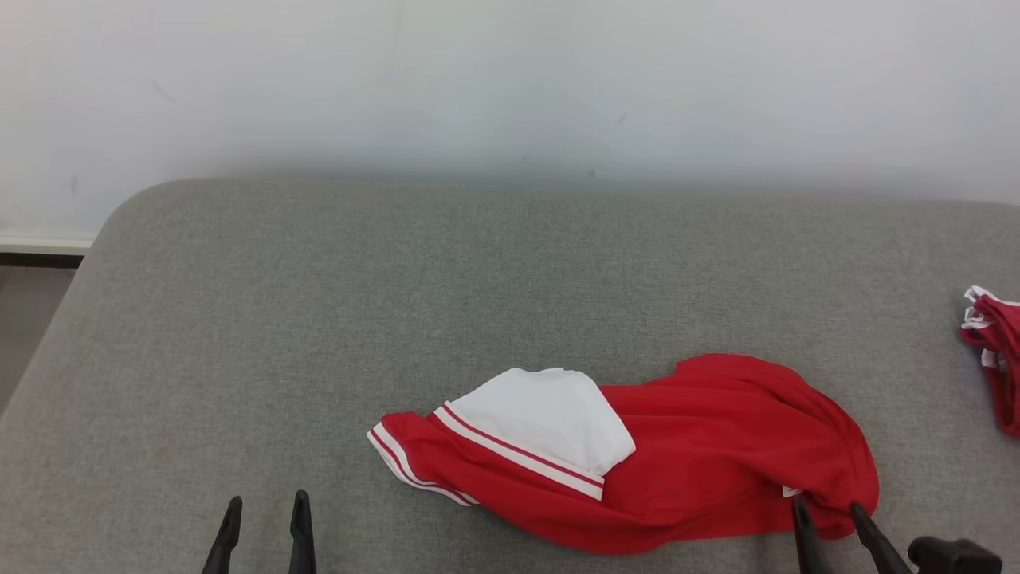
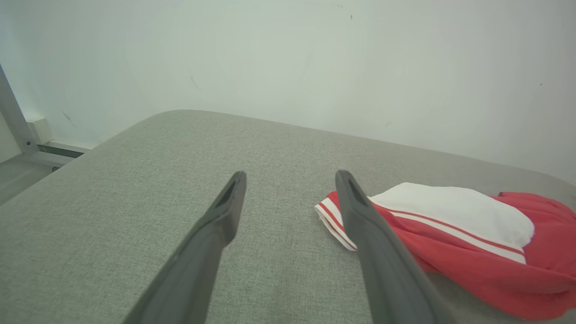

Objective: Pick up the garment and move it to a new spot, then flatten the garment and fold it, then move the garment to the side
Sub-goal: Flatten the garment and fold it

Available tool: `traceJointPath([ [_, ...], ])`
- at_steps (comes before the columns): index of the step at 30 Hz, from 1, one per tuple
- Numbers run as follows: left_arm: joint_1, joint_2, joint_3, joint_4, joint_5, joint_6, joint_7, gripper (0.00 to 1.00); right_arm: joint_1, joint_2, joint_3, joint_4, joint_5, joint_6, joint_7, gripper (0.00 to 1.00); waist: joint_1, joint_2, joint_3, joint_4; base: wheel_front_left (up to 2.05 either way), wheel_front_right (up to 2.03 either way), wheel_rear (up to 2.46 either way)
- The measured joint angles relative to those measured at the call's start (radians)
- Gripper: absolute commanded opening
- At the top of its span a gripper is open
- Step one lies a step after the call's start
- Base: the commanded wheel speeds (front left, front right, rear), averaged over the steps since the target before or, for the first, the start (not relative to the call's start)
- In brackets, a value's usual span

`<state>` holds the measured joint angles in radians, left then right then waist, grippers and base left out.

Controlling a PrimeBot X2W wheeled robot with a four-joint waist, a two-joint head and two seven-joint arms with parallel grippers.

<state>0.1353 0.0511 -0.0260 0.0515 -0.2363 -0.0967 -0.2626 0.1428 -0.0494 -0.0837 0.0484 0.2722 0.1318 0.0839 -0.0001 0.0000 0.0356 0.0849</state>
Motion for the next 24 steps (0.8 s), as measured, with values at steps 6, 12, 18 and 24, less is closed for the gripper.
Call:
traceJointPath([
  [6,0.013,0.000,0.011,0.002,-0.003,0.002,0.000,1.00,0.052,-0.001,0.005,-0.003,-0.065,0.000,-0.131,1.00,0.0000,-0.0001,-0.023,-0.017,0.00,0.00,0.00],
  [12,0.025,0.000,0.016,0.003,-0.008,0.009,0.000,1.00,0.064,-0.001,0.024,0.014,-0.099,0.000,-0.213,1.00,-0.0001,0.0000,-0.041,-0.032,0.00,0.00,0.00],
  [18,0.025,0.000,0.021,0.006,-0.010,0.010,0.000,1.00,0.054,-0.001,0.037,0.029,-0.103,0.000,-0.225,1.00,0.0000,0.0000,-0.048,-0.040,0.00,0.00,0.00],
  [24,0.020,0.000,0.019,0.035,-0.013,0.009,0.000,1.00,0.046,-0.001,0.039,0.037,-0.102,0.000,-0.225,1.00,0.0000,0.0000,-0.046,-0.047,0.00,0.00,0.00],
])
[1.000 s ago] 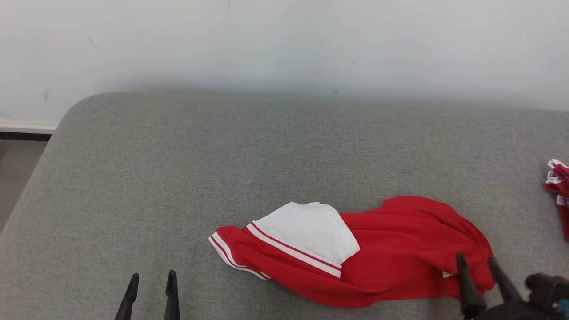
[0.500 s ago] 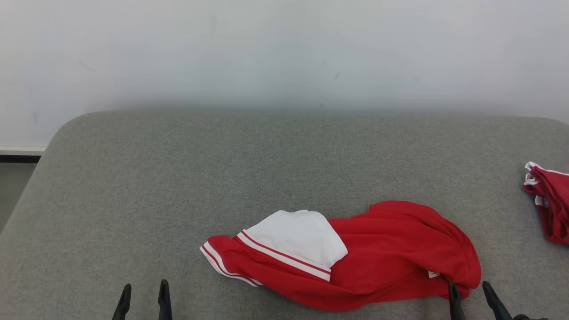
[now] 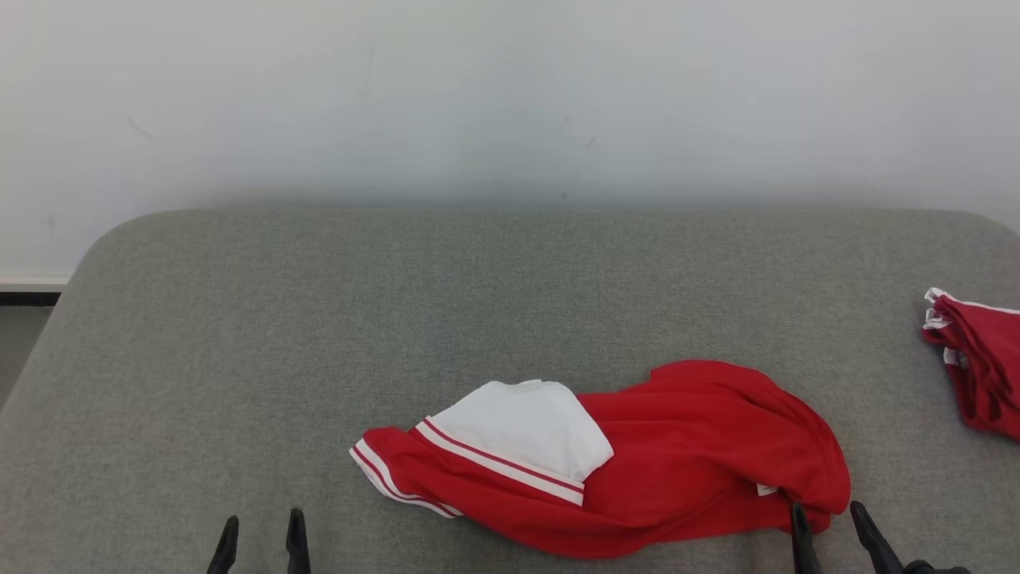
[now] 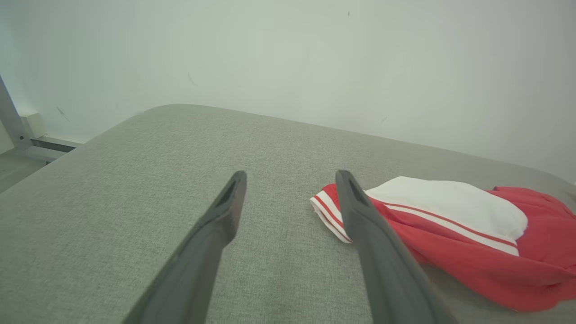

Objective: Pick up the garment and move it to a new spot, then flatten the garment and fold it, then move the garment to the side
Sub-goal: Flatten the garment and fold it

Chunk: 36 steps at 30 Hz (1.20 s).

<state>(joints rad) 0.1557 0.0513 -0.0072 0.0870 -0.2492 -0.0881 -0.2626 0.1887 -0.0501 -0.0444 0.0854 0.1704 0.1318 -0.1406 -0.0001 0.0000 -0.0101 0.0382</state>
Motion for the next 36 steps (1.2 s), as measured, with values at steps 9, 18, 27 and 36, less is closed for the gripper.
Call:
traceJointPath([
  [9,-0.205,0.038,-0.073,0.206,0.038,-0.027,0.014,1.00,-0.019,0.000,0.023,-0.004,0.001,0.000,0.004,1.00,0.0001,0.0000,0.021,-0.033,0.00,0.00,0.00],
  [18,-0.438,0.096,-0.160,0.393,0.025,-0.037,0.205,1.00,-0.042,0.000,0.052,-0.011,0.004,0.000,-0.010,1.00,0.0002,0.0000,0.064,-0.103,0.00,0.00,0.00],
  [27,-0.555,0.173,-0.257,0.507,-0.040,-0.043,0.411,1.00,-0.065,0.000,0.068,-0.001,0.013,0.000,-0.022,1.00,0.0003,0.0001,0.119,-0.181,0.00,0.00,0.00],
  [36,-0.612,0.247,-0.402,0.521,-0.109,-0.043,0.551,1.00,-0.076,0.000,0.061,0.002,0.014,0.000,-0.027,1.00,0.0002,0.0000,0.152,-0.213,0.00,0.00,0.00],
])
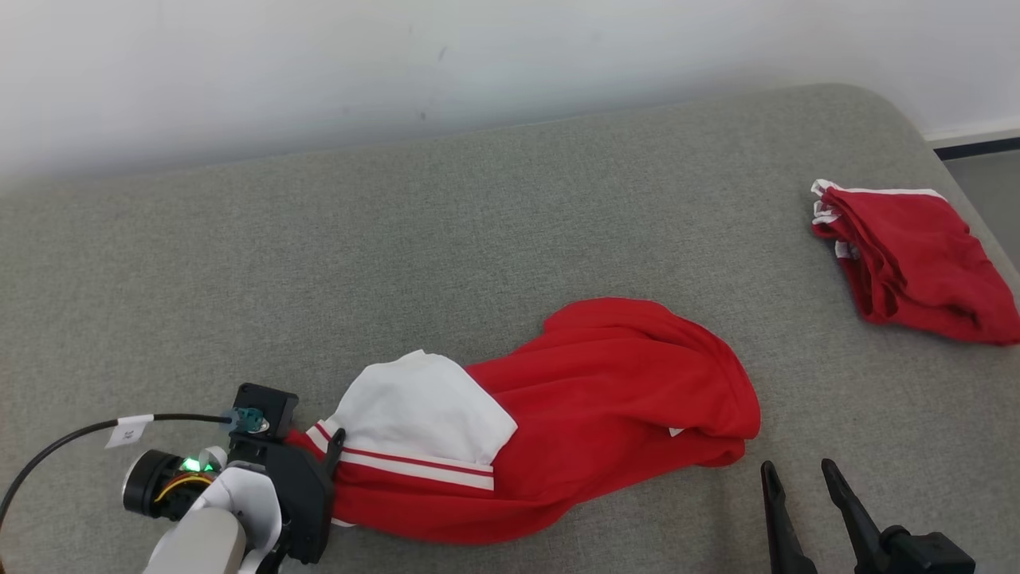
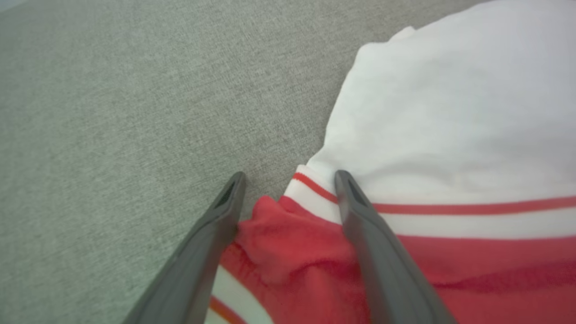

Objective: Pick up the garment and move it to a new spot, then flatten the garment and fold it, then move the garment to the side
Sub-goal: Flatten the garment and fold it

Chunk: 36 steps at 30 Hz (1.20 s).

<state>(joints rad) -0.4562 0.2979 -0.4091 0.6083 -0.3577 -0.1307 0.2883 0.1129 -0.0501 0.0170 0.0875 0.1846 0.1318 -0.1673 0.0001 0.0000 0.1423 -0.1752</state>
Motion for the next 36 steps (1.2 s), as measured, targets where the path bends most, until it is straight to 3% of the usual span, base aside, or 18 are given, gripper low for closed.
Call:
traceJointPath([
  [4,-0.006,0.021,-0.038,-0.002,-0.015,0.000,0.039,1.00,-0.001,0.000,0.000,0.001,0.001,0.000,0.000,1.00,0.0000,0.0000,-0.003,0.005,0.00,0.00,0.00],
  [5,-0.006,0.021,-0.039,0.000,-0.020,0.000,0.051,0.73,-0.002,0.000,0.000,0.001,0.002,0.000,0.000,1.00,-0.0001,0.0000,-0.004,0.006,0.00,0.00,0.00],
  [6,-0.006,0.021,-0.040,0.000,-0.023,0.000,0.057,0.14,-0.002,0.000,0.000,0.001,0.003,0.000,0.000,1.00,-0.0002,0.0000,-0.005,0.007,0.00,0.00,0.00],
  [7,-0.006,0.021,-0.042,0.000,-0.024,0.000,0.058,0.00,-0.003,0.000,0.000,0.001,0.005,0.000,0.000,1.00,-0.0002,0.0000,-0.006,0.009,0.00,0.00,0.00],
  [12,0.018,0.015,-0.036,-0.024,-0.033,0.032,0.023,0.00,-0.003,0.000,-0.008,-0.005,0.006,0.000,0.000,1.00,-0.0002,0.0000,-0.003,0.023,0.00,0.00,0.00],
  [22,0.131,-0.026,0.072,-0.060,-0.083,0.190,-0.158,0.00,-0.005,0.000,-0.010,-0.014,0.008,0.000,0.001,1.00,-0.0002,0.0000,0.009,0.071,0.00,0.00,0.00],
  [26,0.163,-0.041,0.089,-0.074,-0.085,0.234,-0.192,0.00,-0.009,0.000,-0.012,-0.016,0.008,0.000,0.002,1.00,-0.0002,0.0000,0.011,0.084,0.00,0.00,0.00],
  [34,0.229,-0.054,0.118,-0.145,-0.101,0.290,-0.266,0.00,-0.011,0.000,-0.014,-0.019,0.008,0.000,0.008,1.00,-0.0002,0.0000,0.010,0.102,0.00,0.00,0.00],
  [36,0.221,-0.036,0.122,-0.217,-0.072,0.295,-0.349,0.00,-0.011,0.000,-0.017,-0.019,0.009,0.000,0.008,1.00,-0.0001,0.0000,0.008,0.108,0.00,0.00,0.00],
])
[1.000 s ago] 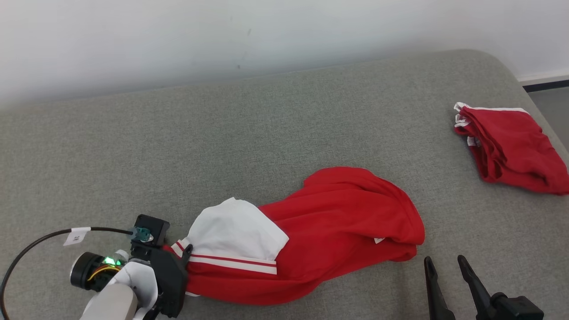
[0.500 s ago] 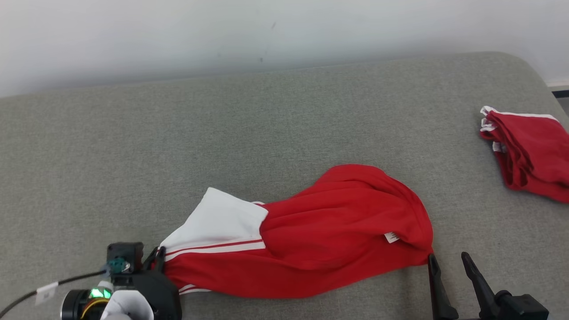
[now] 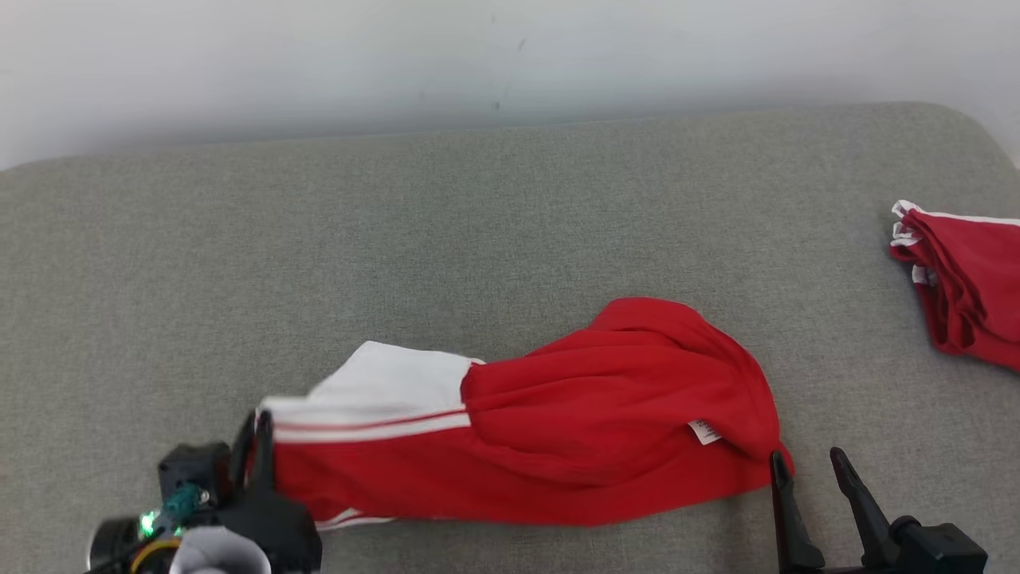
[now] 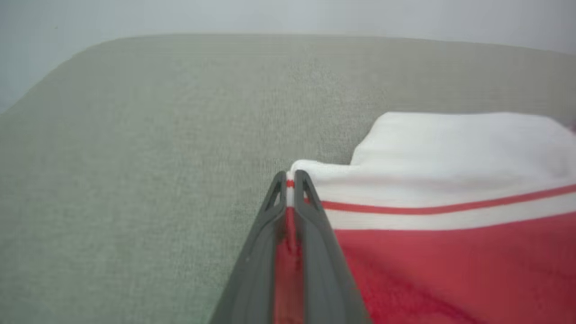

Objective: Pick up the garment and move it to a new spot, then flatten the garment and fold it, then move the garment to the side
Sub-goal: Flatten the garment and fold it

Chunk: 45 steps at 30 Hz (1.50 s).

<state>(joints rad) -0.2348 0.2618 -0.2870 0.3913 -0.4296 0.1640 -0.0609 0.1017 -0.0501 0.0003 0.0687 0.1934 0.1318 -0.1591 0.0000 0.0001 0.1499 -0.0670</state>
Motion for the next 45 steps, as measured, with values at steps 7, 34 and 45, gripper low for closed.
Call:
traceJointPath([
  [7,-0.003,0.017,-0.005,-0.101,0.046,0.007,-0.109,0.00,0.000,0.000,0.007,-0.001,0.006,0.000,-0.001,1.00,0.0000,0.0000,-0.009,0.003,0.00,0.00,0.00],
  [34,0.143,-0.006,-0.019,-0.016,-0.053,0.033,0.017,0.00,-0.023,0.000,0.018,0.036,-0.004,0.000,0.150,1.00,-0.0001,0.0000,-0.019,-0.005,0.00,0.00,0.00],
  [45,0.112,-0.024,-0.038,0.017,-0.057,0.020,0.001,0.00,-0.162,-0.011,0.025,0.124,-0.087,0.000,0.353,1.00,0.0000,0.0000,-0.015,0.014,0.00,0.00,0.00],
])
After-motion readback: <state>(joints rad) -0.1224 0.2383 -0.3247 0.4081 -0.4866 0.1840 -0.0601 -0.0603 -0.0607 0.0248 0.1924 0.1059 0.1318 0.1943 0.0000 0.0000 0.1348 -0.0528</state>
